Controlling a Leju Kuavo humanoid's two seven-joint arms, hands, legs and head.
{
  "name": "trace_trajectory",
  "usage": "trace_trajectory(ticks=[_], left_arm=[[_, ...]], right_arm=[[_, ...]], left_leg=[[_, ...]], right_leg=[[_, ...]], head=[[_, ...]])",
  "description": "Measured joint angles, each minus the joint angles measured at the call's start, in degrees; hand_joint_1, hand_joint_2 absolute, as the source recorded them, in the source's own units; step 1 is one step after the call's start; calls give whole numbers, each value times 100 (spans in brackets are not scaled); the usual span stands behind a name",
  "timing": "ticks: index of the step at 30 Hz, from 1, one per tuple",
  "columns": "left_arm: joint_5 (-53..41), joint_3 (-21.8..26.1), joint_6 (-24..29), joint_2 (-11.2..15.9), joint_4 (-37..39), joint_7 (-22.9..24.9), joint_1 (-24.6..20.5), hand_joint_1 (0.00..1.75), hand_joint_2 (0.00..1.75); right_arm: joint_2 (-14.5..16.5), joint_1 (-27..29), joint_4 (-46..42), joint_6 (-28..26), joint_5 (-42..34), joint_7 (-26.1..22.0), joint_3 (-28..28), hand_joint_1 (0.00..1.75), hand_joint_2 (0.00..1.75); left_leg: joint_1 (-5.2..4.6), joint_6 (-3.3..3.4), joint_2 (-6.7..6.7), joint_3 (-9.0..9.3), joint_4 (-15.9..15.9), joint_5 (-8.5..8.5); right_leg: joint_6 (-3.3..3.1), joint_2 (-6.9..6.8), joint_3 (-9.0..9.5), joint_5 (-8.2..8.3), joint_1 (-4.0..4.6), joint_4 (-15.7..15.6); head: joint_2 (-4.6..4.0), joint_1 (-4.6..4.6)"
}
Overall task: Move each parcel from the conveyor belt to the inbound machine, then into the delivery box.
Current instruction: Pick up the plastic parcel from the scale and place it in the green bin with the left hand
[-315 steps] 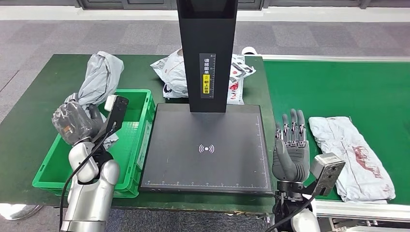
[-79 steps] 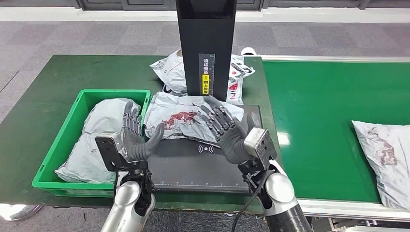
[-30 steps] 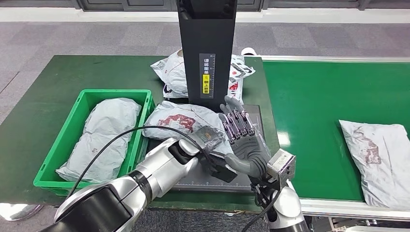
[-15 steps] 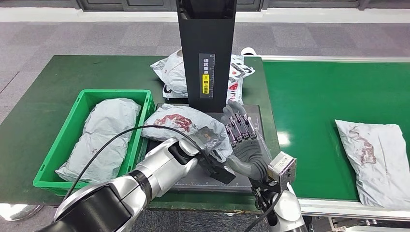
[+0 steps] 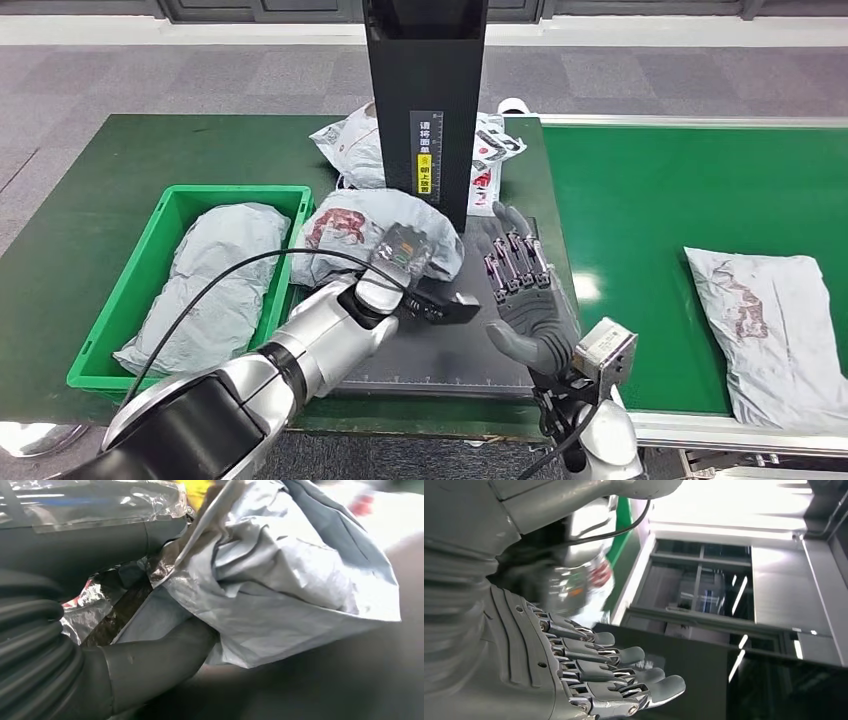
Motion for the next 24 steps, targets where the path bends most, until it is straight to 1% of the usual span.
trace_trajectory(ticks=[1, 3, 8, 12, 15, 17, 21, 24], left_arm=[[114, 118, 231, 62, -47, 69, -23, 175, 175], [383, 450, 682, 199, -201, 58, -53, 175, 175], [742, 1480, 1728, 550, -876, -16, -27, 175, 175], [781, 2342, 2423, 828, -1769, -111, 260, 175, 175], [606, 2935, 2623, 1007, -2471, -128, 574, 175, 175], [525, 3201, 2666, 1079, -2794, -120, 737, 175, 175], [274, 3510, 2883, 1192, -3416, 8, 1095, 175, 175], [207, 3663, 2926, 1264, -3893, 44, 1361, 175, 175]], right_arm=[[0, 43, -68, 9, 0, 3, -34, 0, 175], [0, 127, -203, 28, 2, 6, -107, 0, 175], [5, 280, -507, 17, 87, 52, -269, 0, 175], [11, 400, -701, -108, 109, 64, -321, 0, 175], [11, 466, -789, -166, 86, 64, -337, 0, 175], [11, 489, -822, -189, 80, 67, -344, 0, 175], [13, 505, -886, -210, 90, 98, -344, 0, 175], [13, 514, -953, -218, 108, 122, -346, 0, 175]], left_leg=[[0, 0, 0, 0, 0, 0], [0, -1, 2, 0, 0, 1], [1, -4, 7, -1, -1, 2], [1, -5, 14, 1, -1, 3], [1, -5, 19, 2, -2, 3], [2, -5, 15, 0, -2, 3], [4, -4, 16, -3, -2, 2], [4, -3, 16, -4, -1, 1]], right_leg=[[0, 0, 0, 0, 1, 0], [0, 1, -1, 0, 2, 2], [-1, 10, -4, 0, 4, 4], [-1, 18, -5, 0, 3, 5], [-2, 22, -7, -1, 4, 5], [-4, 15, -6, -2, 3, 5], [-4, 18, -7, -2, 0, 4], [-4, 17, -7, -2, -1, 2]], head=[[0, -1], [0, 0], [0, -1], [0, -1], [0, -2], [0, -2], [0, -2], [0, -2]])
